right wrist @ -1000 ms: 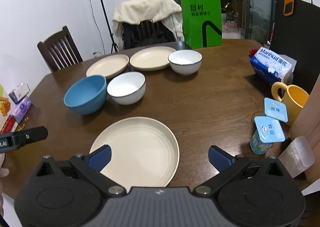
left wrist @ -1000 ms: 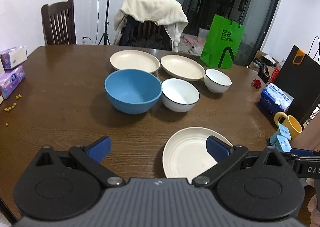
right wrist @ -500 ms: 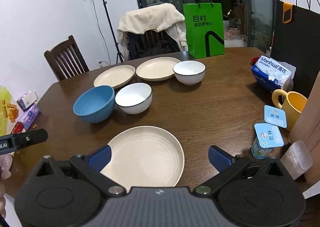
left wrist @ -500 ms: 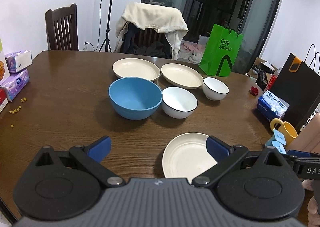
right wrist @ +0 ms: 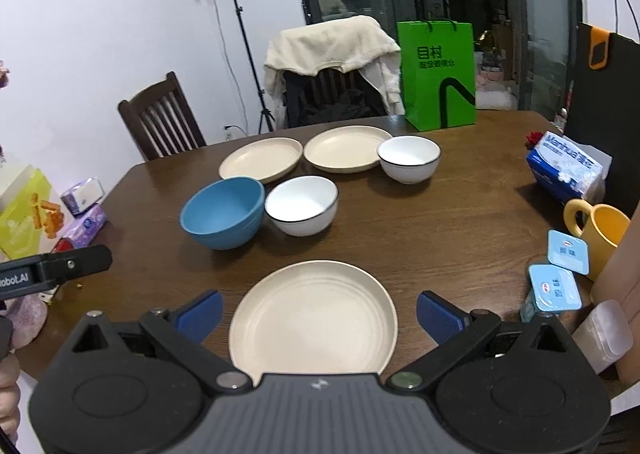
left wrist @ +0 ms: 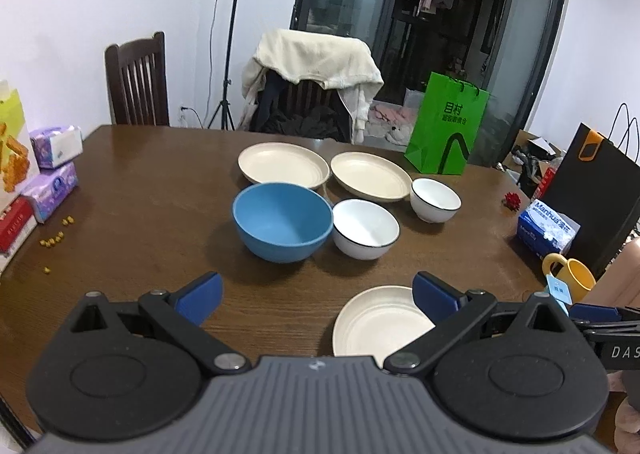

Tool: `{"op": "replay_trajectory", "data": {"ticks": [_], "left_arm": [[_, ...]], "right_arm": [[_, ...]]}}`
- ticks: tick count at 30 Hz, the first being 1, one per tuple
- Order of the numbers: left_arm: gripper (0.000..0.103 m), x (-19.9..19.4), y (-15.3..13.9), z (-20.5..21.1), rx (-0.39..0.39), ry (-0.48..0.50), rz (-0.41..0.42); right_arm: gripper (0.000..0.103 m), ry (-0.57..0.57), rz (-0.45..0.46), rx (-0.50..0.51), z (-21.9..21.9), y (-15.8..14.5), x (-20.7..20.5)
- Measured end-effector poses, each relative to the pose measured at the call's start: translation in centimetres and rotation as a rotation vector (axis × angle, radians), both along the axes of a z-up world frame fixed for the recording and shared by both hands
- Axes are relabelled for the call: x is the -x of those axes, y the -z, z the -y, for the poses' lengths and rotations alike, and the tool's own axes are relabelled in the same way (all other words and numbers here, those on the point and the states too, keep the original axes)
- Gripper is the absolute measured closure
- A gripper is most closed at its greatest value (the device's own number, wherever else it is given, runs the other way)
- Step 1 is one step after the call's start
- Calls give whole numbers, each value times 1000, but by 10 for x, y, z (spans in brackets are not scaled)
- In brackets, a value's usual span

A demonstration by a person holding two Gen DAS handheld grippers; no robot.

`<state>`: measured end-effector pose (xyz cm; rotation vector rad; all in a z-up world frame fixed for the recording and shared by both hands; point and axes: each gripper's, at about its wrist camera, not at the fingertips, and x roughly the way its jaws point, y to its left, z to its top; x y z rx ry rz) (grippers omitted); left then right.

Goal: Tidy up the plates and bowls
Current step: 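Move both grippers toward the two remaining beige plates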

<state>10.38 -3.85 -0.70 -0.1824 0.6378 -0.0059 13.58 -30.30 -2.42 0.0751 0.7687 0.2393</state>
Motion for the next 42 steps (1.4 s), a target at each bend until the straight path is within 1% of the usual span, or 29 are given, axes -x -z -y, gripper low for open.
{"op": "replay_trajectory", "data": {"ticks": [6,12,15,19,22,29,42], "left_arm": [[0,-6,-14,-6,-18,-2,18],[0,-24,-27,-14,-7,2,43],[0,-35,-31,-18,-7,1,46],[0,-53,-36,-25,-16,-7,51],[0,-67,-39,-34,-2,-15,48],[0,-104,-50,-46,-4,-33,50],[0,-178,-56,-70,16,-61,20]], "right_arm": [[0,-14,-8,-15,-10,-8,-8],[0,-21,-6,-31,-22,-21,-26],[0,-31,4,-21,-31,-28,-36],[0,-42,-8,-25,-42,-34,-57],[0,-49,-11,-27,-49,-39,-73],[0,-59,-6,-2,-69,-49,-112],[0,-63,-40,31,-100,-52,-197]]}}
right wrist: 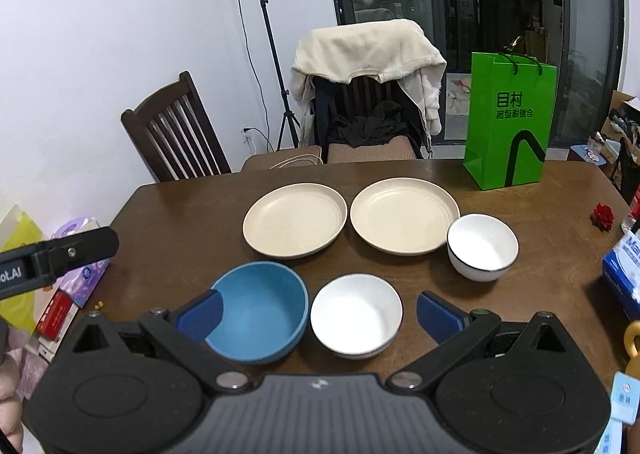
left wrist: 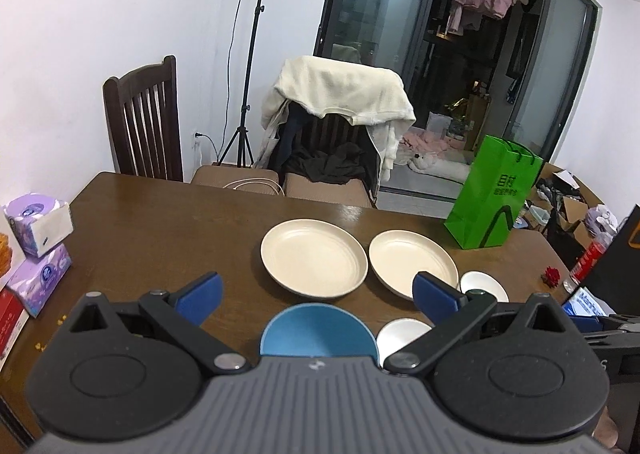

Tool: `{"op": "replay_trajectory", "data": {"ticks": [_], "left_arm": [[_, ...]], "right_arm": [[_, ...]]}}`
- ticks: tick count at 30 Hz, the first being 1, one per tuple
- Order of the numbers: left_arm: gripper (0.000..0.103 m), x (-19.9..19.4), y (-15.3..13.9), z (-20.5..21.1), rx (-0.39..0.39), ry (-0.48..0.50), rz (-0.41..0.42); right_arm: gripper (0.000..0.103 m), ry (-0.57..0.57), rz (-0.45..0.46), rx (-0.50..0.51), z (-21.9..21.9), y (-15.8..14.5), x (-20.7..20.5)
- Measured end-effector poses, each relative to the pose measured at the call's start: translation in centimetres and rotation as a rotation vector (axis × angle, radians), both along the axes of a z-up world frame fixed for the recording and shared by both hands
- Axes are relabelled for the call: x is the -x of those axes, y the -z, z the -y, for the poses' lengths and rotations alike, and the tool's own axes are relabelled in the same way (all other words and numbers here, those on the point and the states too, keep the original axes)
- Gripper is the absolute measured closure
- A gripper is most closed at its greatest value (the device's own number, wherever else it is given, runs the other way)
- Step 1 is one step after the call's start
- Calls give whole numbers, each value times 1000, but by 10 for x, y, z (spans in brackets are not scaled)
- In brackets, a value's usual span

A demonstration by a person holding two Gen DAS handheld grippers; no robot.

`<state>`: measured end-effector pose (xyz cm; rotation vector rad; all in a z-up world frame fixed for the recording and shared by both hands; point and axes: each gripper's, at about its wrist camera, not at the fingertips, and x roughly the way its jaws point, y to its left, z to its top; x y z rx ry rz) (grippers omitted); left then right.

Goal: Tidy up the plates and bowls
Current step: 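Move both grippers toward the two remaining beige plates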

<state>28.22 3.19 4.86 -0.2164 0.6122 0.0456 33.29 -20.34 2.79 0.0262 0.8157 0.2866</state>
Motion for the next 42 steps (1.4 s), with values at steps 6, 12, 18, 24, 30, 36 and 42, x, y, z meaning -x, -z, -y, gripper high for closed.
{"op": "replay_trajectory", "data": {"ticks": [6,12,18,24,30,36,42], "left_arm": [[0,-33,1,-13,4,-14,-17],[0,-65,5,-23,14,-29,-35],[0,-95,11,-30,12,-29,-47],[0,-123,17,-39,14,-41,-59],[0,-149,28,-52,21,-58,-83],[0,-174,42,-64,26,-69,-107],[0,-195,56,-73,32,-76,-139]], "right_arm": [[0,-4,-23,7,-13,3,-37],[0,-17,-49,21,-29,9,-70],[0,-20,-68,46,-42,17,-103],[0,-15,-85,46,-51,21,-134],[0,-2,-104,36,-58,26,-166],[0,10,-129,33,-64,37,-197],[0,21,-157,32,-71,50,-223]]}}
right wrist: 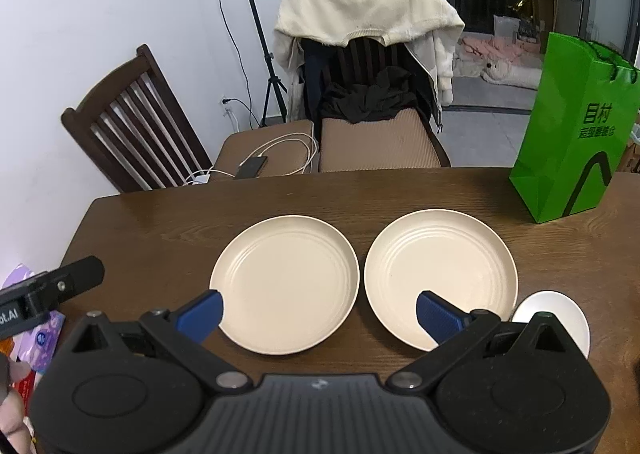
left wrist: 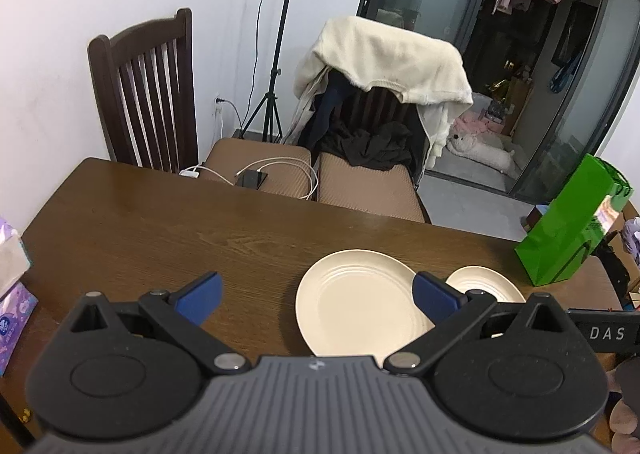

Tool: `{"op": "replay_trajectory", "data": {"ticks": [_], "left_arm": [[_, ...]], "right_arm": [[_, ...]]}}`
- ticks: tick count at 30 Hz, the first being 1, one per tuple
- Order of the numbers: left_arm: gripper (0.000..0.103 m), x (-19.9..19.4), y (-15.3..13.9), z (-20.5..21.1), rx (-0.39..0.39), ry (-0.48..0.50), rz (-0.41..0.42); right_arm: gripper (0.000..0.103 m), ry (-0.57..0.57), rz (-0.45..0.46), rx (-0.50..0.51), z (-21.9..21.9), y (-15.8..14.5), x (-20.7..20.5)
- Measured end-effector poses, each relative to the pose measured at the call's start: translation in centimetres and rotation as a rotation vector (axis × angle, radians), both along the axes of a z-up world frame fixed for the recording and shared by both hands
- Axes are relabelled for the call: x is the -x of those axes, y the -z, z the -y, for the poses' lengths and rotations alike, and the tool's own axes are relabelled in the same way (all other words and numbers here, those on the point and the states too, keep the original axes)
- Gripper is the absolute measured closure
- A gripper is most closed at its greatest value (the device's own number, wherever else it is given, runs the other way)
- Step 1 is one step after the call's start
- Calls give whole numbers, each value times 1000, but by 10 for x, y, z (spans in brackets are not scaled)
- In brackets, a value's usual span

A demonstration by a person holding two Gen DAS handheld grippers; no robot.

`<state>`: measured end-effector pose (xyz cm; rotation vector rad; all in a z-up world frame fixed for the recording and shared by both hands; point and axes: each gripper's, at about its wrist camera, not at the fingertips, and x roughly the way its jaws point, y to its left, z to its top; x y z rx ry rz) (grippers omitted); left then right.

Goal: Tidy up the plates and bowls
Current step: 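Move both grippers toward the two remaining beige plates, then close both grippers together on the rim of one beige plate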

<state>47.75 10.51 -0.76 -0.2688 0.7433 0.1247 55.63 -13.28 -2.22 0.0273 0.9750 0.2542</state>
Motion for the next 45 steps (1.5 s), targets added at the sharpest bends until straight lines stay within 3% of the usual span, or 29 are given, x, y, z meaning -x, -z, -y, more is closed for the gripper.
{"op": "replay_trajectory", "data": {"ticks": [14,24,30,41,45], "left_arm": [[0,-44,43,-25,13,-22,-80],[0,-69,82,-33,33,-10,-147],[0,-86,106,-28,41,13,-181],[11,-107,143,-22,41,43,-241],[12,-110,154,-22,42,34,-261]], "right_arm": [[2,2,-46,-10,-17,36,-42],[14,15,-89,9,-25,73,-60],[31,51,-130,15,-14,97,-69],[76,79,-225,-4,-4,135,-78],[78,83,-240,-5,-4,144,-81]]}}
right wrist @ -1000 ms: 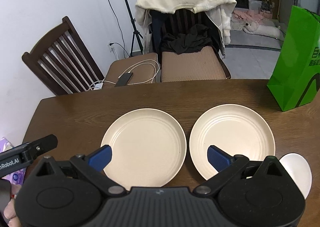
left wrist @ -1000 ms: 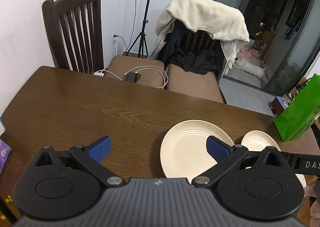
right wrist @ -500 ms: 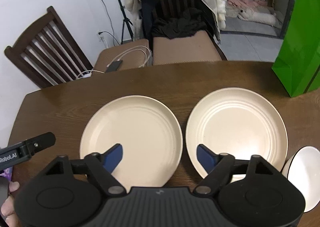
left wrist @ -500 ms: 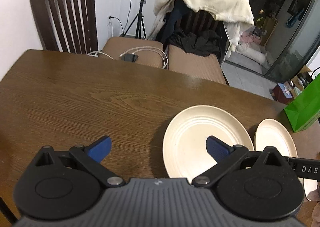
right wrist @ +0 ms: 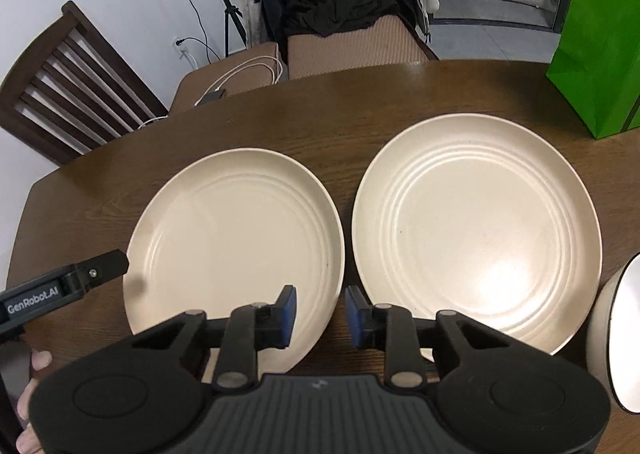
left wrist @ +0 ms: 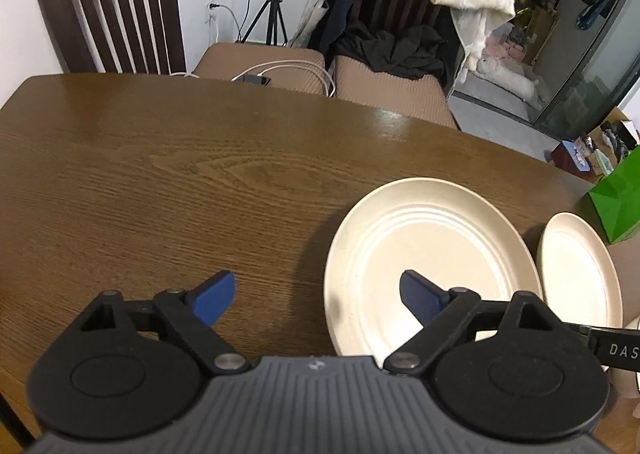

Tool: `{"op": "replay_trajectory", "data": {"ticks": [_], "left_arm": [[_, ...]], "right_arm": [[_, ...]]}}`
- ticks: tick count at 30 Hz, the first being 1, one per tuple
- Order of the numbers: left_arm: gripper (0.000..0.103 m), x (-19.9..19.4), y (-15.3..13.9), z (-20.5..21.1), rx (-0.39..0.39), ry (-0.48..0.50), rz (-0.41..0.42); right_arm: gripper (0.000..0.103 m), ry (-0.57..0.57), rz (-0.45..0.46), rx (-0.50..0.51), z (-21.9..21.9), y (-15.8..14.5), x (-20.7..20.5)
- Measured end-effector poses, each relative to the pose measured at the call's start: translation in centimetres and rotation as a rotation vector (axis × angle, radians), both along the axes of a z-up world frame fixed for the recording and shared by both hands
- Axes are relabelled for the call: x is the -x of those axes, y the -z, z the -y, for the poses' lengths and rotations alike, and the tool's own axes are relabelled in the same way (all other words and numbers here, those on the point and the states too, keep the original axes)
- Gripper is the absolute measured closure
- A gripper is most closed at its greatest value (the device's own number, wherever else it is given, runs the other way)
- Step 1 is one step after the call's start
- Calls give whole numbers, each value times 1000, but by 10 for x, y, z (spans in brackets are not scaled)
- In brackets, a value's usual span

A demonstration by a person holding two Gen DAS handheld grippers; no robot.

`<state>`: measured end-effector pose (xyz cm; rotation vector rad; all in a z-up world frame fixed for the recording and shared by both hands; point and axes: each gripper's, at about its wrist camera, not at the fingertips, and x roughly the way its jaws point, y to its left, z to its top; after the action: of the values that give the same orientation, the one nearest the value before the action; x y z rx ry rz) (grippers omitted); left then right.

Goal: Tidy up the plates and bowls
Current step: 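Close both grippers together on the rim of one beige plate, then lift the gripped beige plate off the table with both grippers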

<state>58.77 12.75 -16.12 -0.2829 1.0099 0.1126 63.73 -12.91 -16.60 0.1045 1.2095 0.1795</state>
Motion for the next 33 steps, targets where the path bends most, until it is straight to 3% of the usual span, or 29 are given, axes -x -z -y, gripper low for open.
{"op": "replay_trajectory", "data": {"ticks": [10,15,17,19,33], "left_arm": [[29,-7,19,5,19,11,-29],[53,-10,26,7,22,16,-40],[74,-10,26,7,26,25,-38],[86,-10,27,7,43,36,-38],[88,-10,24,15,6,38,-27]], "right_arm": [[83,13,-23,3,0,20,-9],[88,27,-30,0,-2,29,-12],[90,31,-38,-1,-3,33,-12],[90,34,-34,-6,-3,35,-13],[89,16,21,37,-11,35,-7]]}}
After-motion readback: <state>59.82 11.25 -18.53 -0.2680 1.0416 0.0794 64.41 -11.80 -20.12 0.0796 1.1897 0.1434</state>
